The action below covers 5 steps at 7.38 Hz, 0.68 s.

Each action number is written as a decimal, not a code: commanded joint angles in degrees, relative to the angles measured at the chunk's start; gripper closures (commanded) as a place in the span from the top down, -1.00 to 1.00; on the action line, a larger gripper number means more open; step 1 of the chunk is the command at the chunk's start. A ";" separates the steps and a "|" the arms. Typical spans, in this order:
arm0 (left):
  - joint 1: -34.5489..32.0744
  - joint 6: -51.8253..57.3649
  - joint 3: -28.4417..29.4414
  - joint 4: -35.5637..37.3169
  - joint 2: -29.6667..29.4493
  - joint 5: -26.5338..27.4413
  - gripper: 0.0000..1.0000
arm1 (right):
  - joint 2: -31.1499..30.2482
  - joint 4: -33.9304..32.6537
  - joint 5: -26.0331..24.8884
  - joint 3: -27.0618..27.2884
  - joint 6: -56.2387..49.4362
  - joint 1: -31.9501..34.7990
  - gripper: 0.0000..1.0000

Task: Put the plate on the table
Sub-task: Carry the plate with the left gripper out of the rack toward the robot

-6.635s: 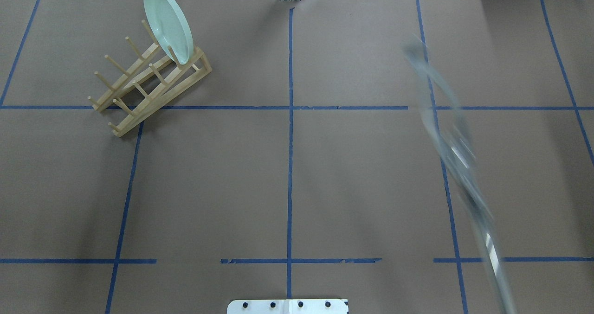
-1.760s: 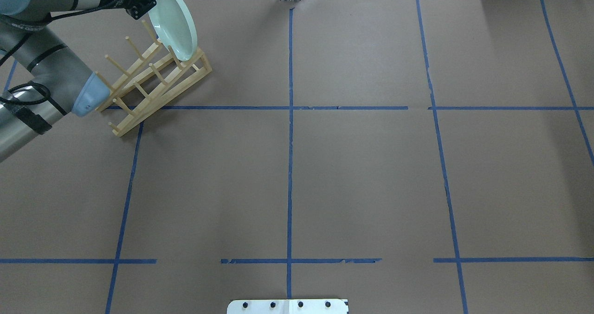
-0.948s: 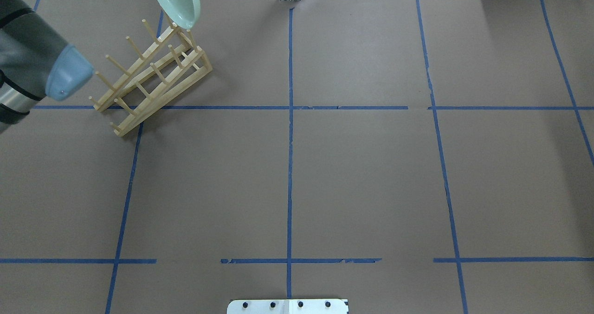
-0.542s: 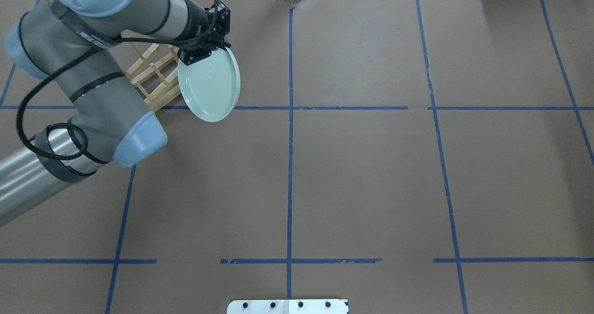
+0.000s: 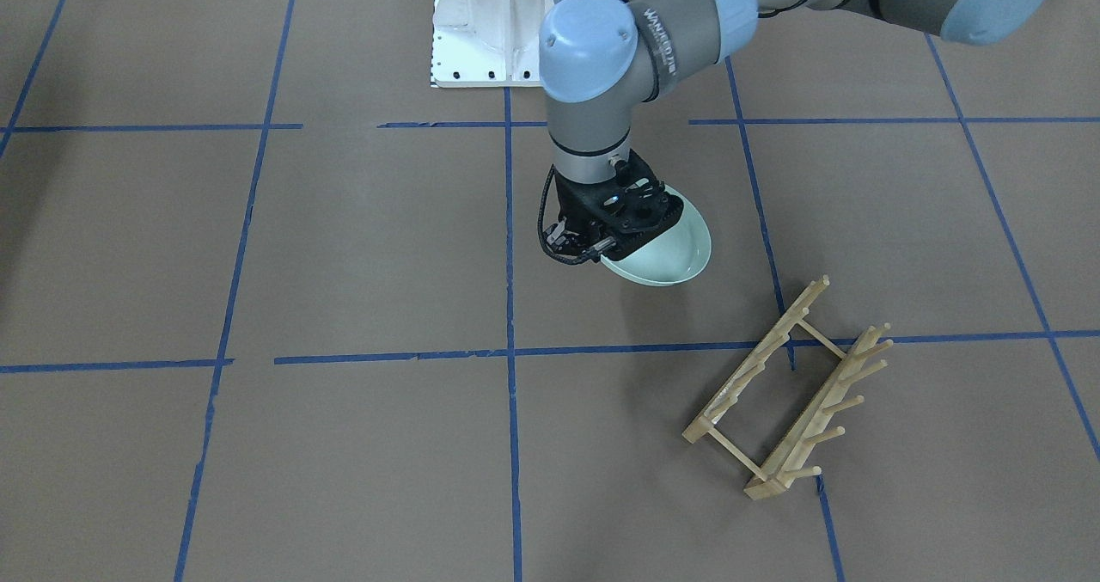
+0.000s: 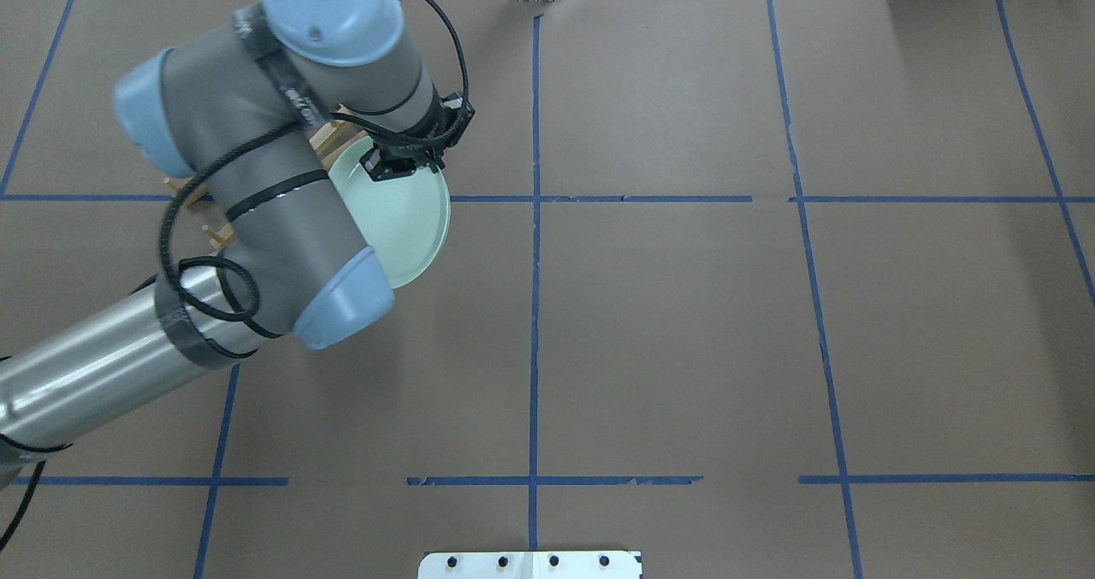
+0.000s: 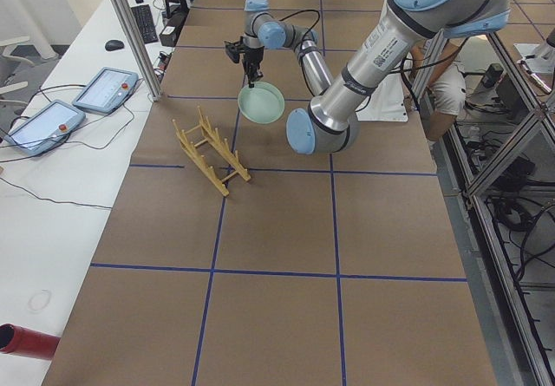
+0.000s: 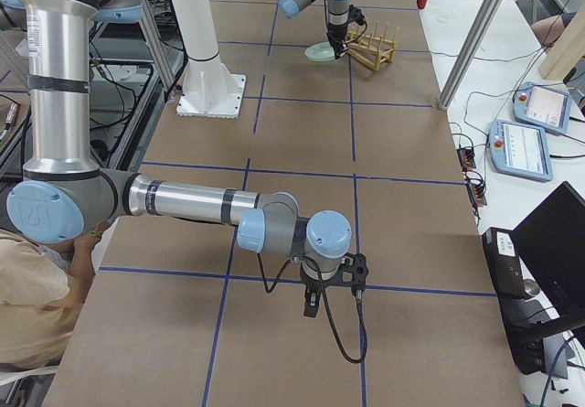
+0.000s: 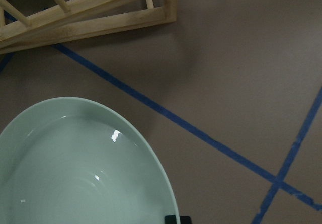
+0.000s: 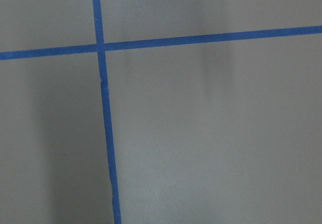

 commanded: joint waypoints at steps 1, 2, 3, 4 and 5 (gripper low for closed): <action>4.26 3.27 4.17 6.32 -2.58 -0.12 -1.00 | -0.01 0.00 0.00 0.00 0.00 0.00 1.00; 7.24 3.10 4.34 6.25 -1.44 -0.12 -1.00 | -0.01 0.00 0.00 0.00 0.00 0.00 1.00; 9.28 2.67 4.35 5.55 -0.13 -0.21 -1.00 | 0.07 0.00 0.00 0.00 0.00 0.00 1.00; 10.60 2.57 4.00 4.68 1.02 -0.12 -1.00 | -0.01 0.00 0.00 0.00 0.00 0.00 1.00; 10.96 2.57 4.08 3.45 1.38 -0.12 -1.00 | -0.01 0.00 0.00 0.00 0.00 0.00 1.00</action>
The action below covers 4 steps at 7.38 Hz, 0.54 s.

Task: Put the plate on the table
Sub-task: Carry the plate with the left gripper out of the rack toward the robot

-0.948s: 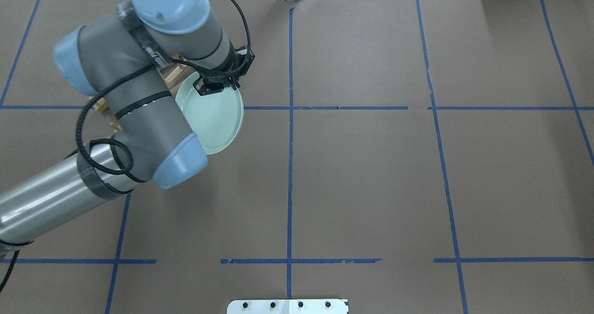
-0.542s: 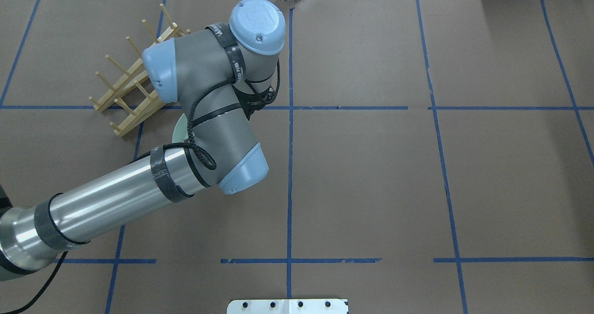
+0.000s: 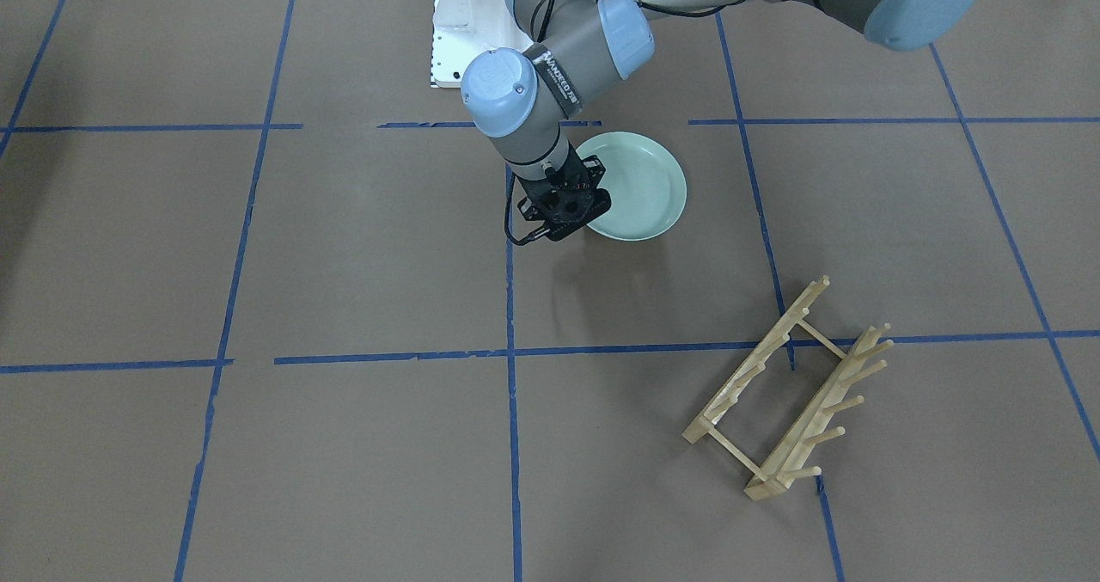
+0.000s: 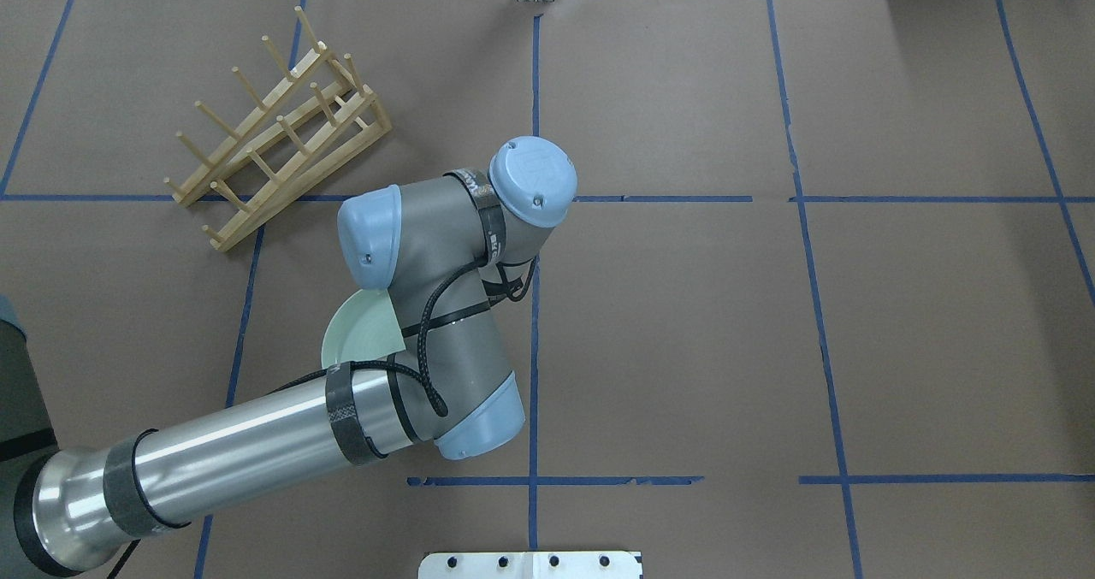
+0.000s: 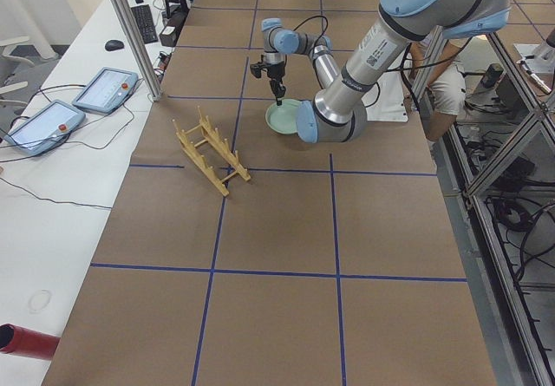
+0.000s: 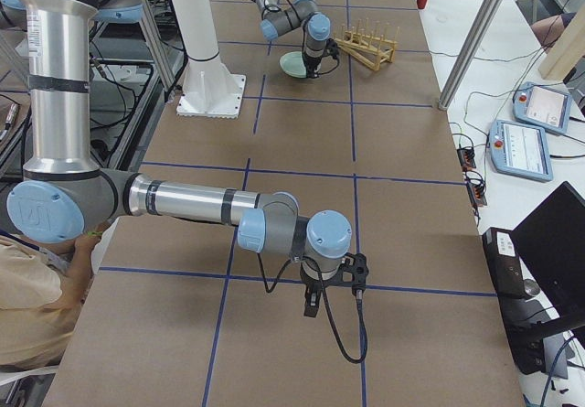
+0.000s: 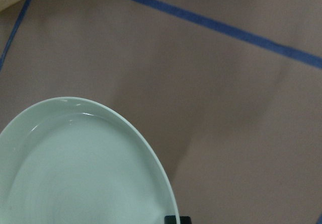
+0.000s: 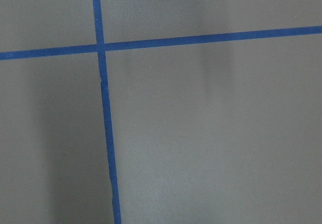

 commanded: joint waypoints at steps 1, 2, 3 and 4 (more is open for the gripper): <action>1.47 -0.16 -0.02 -3.01 1.38 0.02 -1.00 | -0.02 0.00 0.00 0.00 0.00 0.00 1.00; 1.48 -0.08 -0.11 -3.03 1.56 0.11 -1.00 | -0.02 0.00 0.00 0.00 0.00 0.00 1.00; 1.48 0.01 0.06 -3.12 1.65 0.19 0.32 | 0.07 0.00 0.00 0.00 0.00 0.00 1.00; 1.48 0.10 -0.37 -3.03 1.91 0.37 0.99 | -0.02 0.00 0.00 0.00 0.00 0.00 1.00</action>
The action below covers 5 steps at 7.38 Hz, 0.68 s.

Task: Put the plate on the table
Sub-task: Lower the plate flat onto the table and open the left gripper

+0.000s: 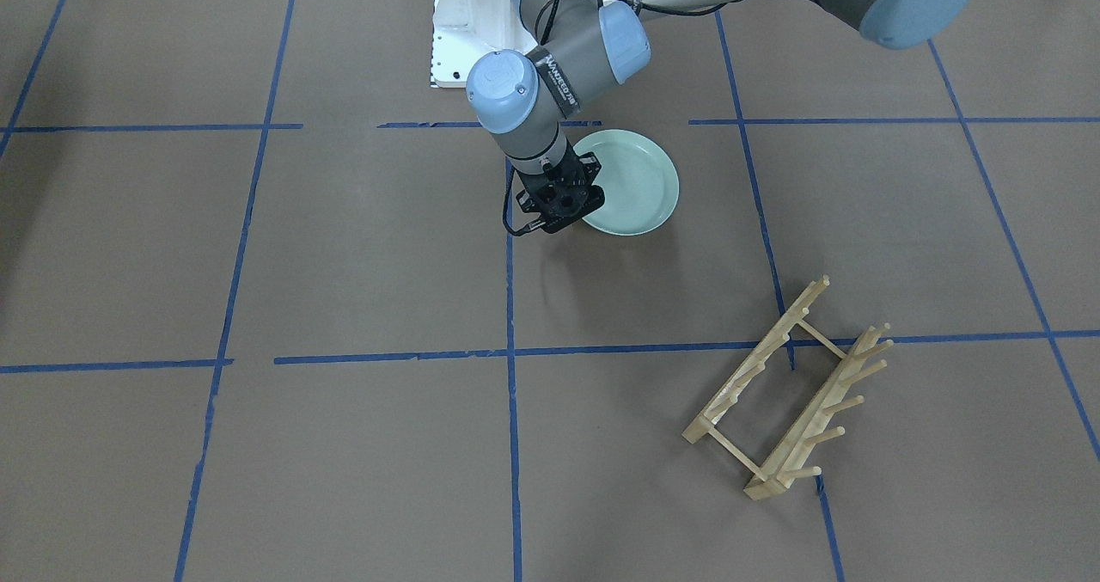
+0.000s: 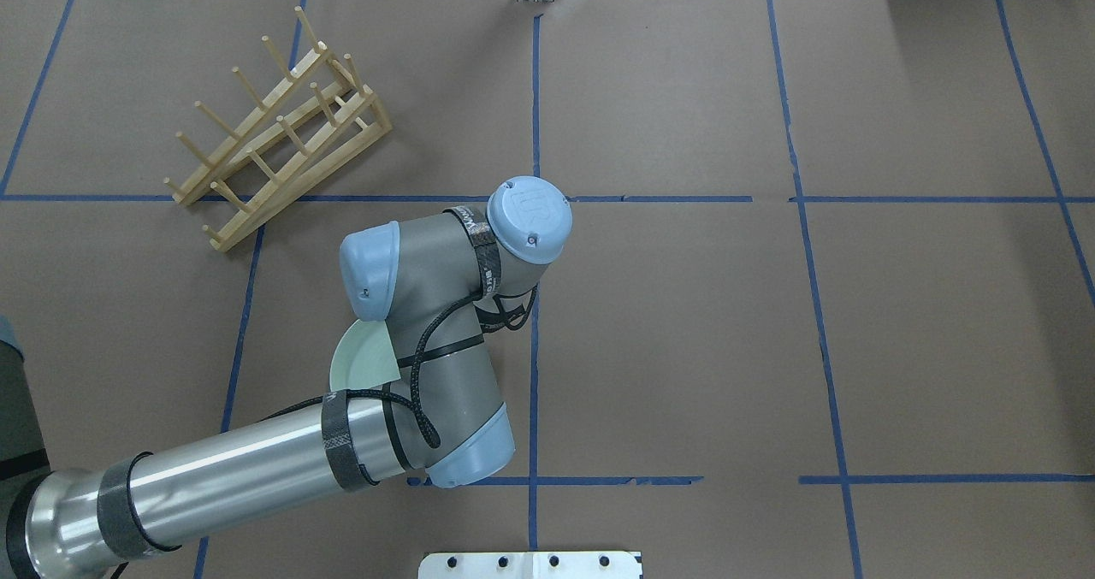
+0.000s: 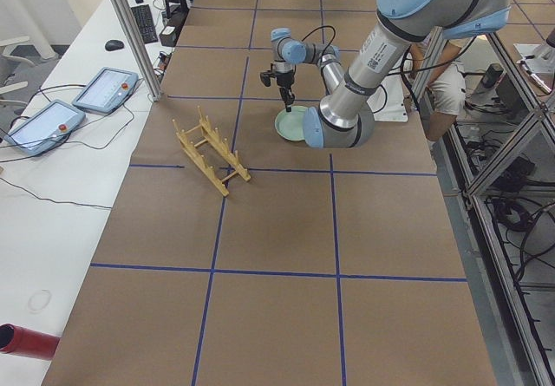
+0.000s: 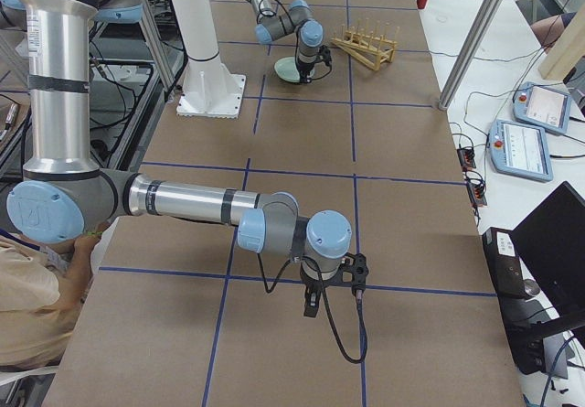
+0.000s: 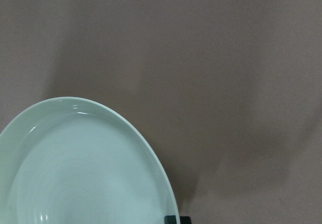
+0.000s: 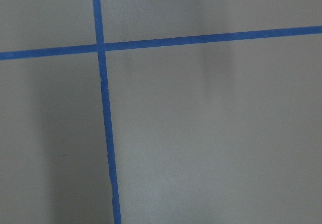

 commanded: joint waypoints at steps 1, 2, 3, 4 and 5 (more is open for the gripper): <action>-0.65 0.71 -2.80 0.12 0.29 0.87 1.00 | -0.03 0.00 0.00 0.00 0.00 0.00 1.00; -4.14 1.24 -6.05 0.03 0.73 1.84 1.00 | -0.03 0.00 0.00 0.00 0.00 0.00 1.00; -7.92 6.12 -8.34 0.20 1.77 1.59 1.00 | -0.03 0.00 0.00 0.00 0.00 0.00 1.00; -14.22 13.83 -12.28 0.12 4.22 0.89 1.00 | 0.06 0.00 0.00 0.00 0.00 0.00 1.00; -21.59 21.82 -16.84 0.03 6.94 -3.03 1.00 | -0.03 0.00 0.00 0.00 0.00 0.00 1.00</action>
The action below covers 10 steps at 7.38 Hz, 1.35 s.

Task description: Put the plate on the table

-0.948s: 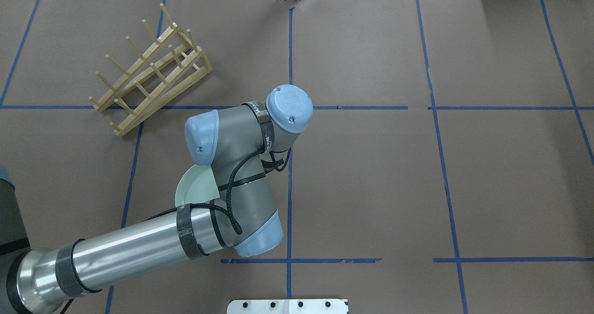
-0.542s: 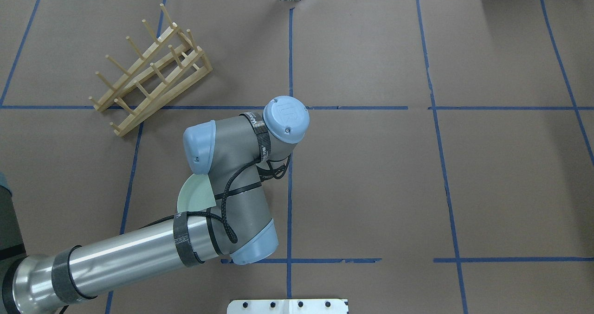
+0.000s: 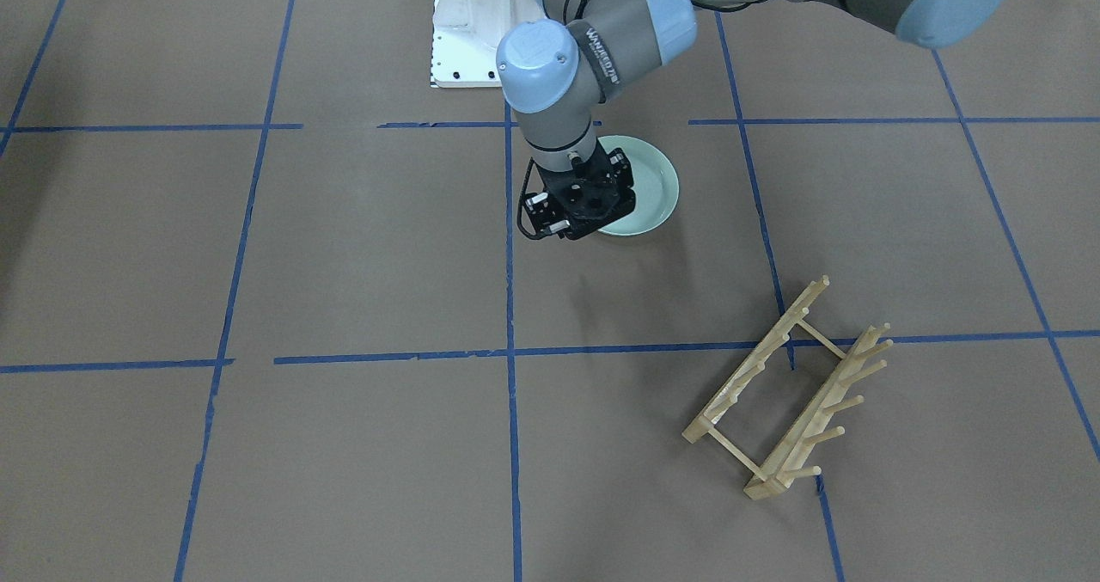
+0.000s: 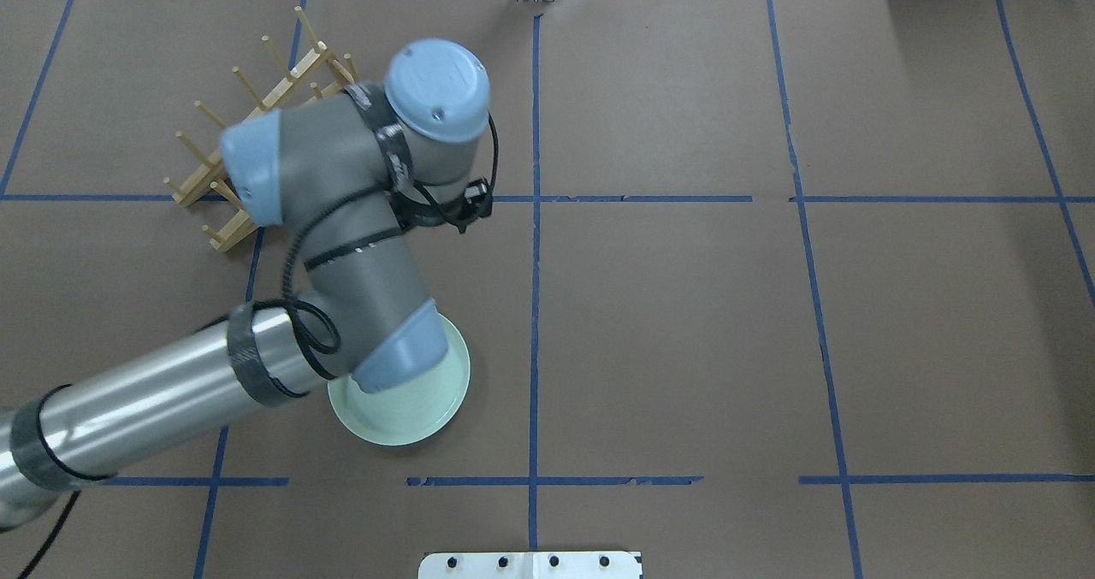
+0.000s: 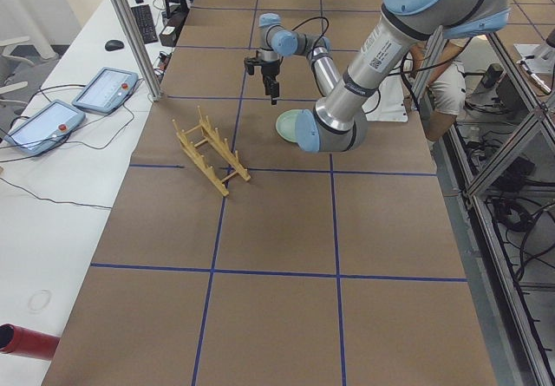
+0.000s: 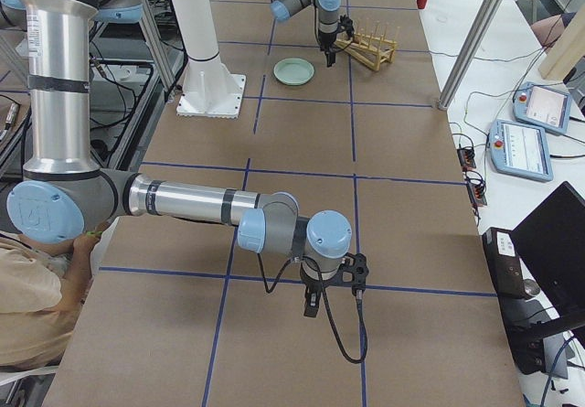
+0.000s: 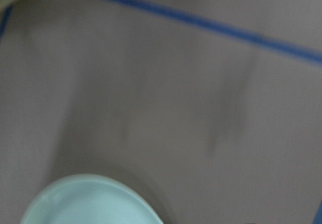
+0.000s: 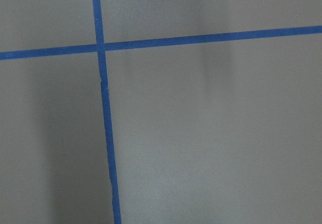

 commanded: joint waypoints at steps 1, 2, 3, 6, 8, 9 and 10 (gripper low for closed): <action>-16.35 20.71 -7.74 -0.16 5.78 -8.39 1.00 | -0.03 0.00 0.00 0.00 0.00 0.00 1.00; -22.52 31.44 -8.12 -0.86 9.90 -10.10 1.00 | -0.03 0.00 0.00 0.00 0.00 0.00 1.00; -29.98 41.47 -7.95 -4.78 16.12 -14.90 1.00 | 0.06 0.00 0.00 0.00 0.00 0.00 1.00; -45.06 68.02 -7.24 -15.36 37.05 -23.83 1.00 | -0.03 0.00 0.00 0.00 0.00 0.00 1.00; -52.88 84.42 -5.23 -15.19 44.29 -24.01 1.00 | -0.03 0.00 0.00 0.00 0.00 0.00 1.00; -56.04 87.16 -4.70 -15.71 48.22 -24.61 1.00 | -0.03 0.00 0.00 0.00 0.00 0.00 1.00; -56.25 86.92 -4.69 -15.02 47.91 -24.53 1.00 | 0.06 0.00 0.00 0.00 0.00 0.00 1.00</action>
